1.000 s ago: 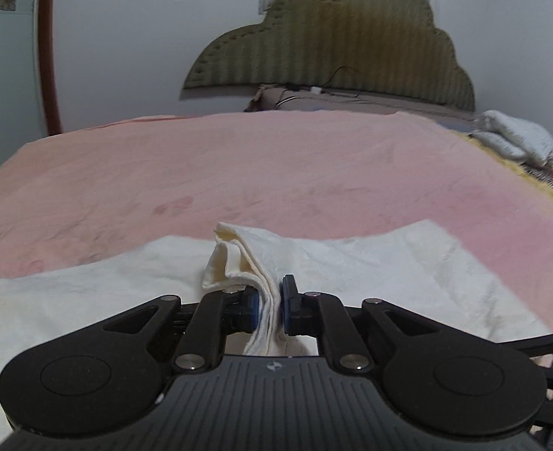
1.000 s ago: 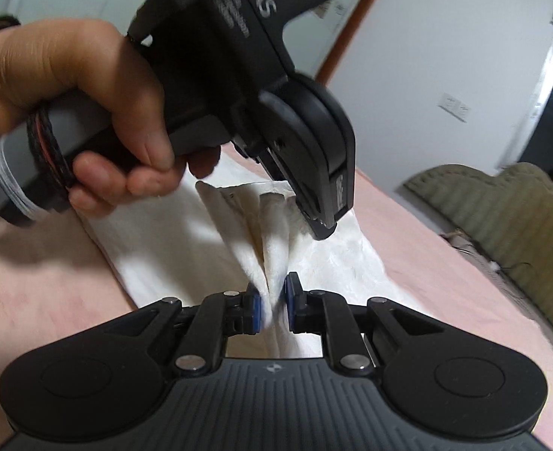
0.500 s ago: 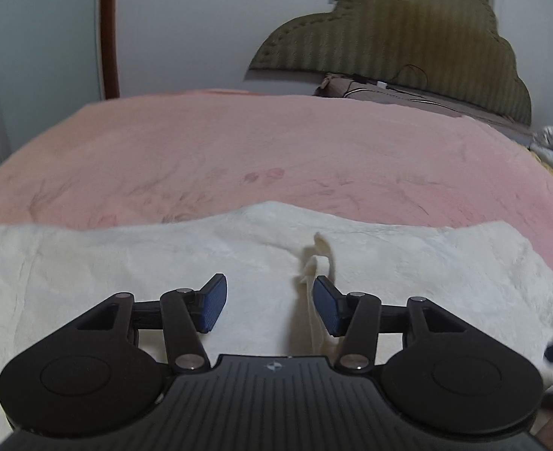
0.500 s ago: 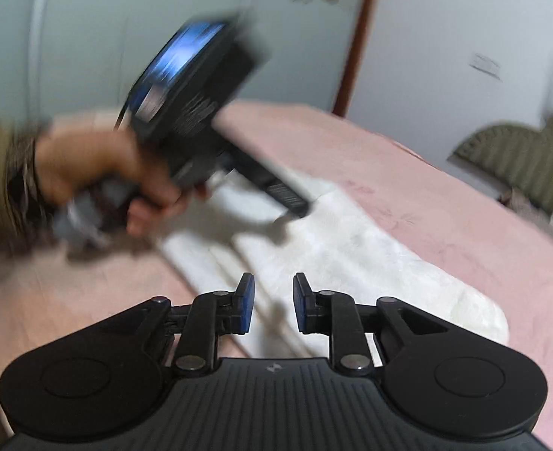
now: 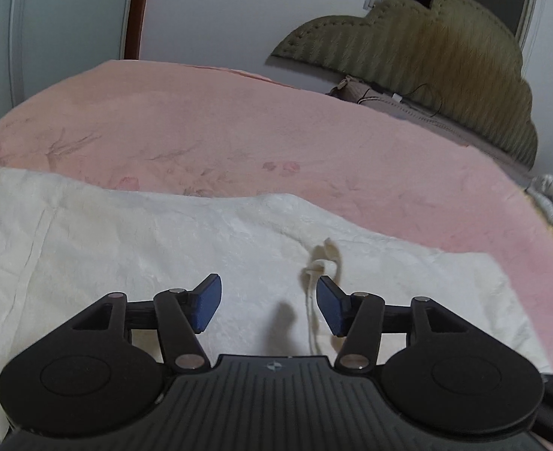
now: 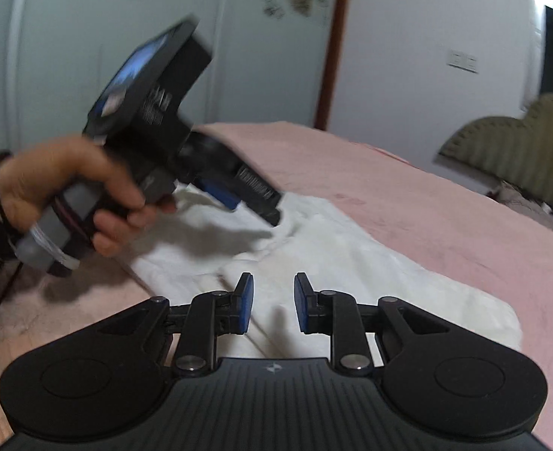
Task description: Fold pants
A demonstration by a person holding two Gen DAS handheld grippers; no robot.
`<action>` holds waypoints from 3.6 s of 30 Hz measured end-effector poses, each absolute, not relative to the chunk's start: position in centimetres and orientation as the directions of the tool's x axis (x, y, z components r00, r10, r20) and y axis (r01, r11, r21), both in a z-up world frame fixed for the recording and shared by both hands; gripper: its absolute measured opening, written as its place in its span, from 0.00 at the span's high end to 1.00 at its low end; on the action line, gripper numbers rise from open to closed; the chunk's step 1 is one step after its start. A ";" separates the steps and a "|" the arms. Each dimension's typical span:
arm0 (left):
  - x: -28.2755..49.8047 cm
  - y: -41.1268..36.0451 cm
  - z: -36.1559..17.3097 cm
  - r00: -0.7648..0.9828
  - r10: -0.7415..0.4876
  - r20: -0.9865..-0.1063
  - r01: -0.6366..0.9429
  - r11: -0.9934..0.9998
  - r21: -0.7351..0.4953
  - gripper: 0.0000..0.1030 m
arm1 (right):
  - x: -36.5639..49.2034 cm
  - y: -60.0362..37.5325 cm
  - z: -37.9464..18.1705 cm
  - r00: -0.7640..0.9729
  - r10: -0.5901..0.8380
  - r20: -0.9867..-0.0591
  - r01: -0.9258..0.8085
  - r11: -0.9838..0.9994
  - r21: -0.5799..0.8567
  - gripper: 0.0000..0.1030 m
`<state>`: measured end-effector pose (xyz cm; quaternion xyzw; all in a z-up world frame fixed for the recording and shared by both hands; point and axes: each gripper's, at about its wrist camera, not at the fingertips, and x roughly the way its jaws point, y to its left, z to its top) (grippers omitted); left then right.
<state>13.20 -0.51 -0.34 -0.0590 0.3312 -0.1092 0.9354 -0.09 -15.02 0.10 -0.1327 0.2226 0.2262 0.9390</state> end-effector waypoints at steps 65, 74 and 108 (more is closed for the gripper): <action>12.9 -1.4 -4.9 0.583 -0.490 -0.647 0.206 0.861 -0.466 0.81 | 10.2 -32.0 -3.3 0.777 0.117 -0.619 0.023 0.977 0.213 0.72; 12.5 -2.2 -4.6 0.605 -0.458 -0.652 0.236 0.885 -0.402 0.80 | 4.2 -30.0 -3.7 0.781 0.126 -0.611 -0.053 0.989 0.137 0.71; 16.9 -9.1 -3.0 0.705 -0.251 -0.664 0.339 0.941 0.004 0.54 | 2.2 -19.5 -3.1 0.742 0.366 -0.561 -0.341 0.927 0.154 0.54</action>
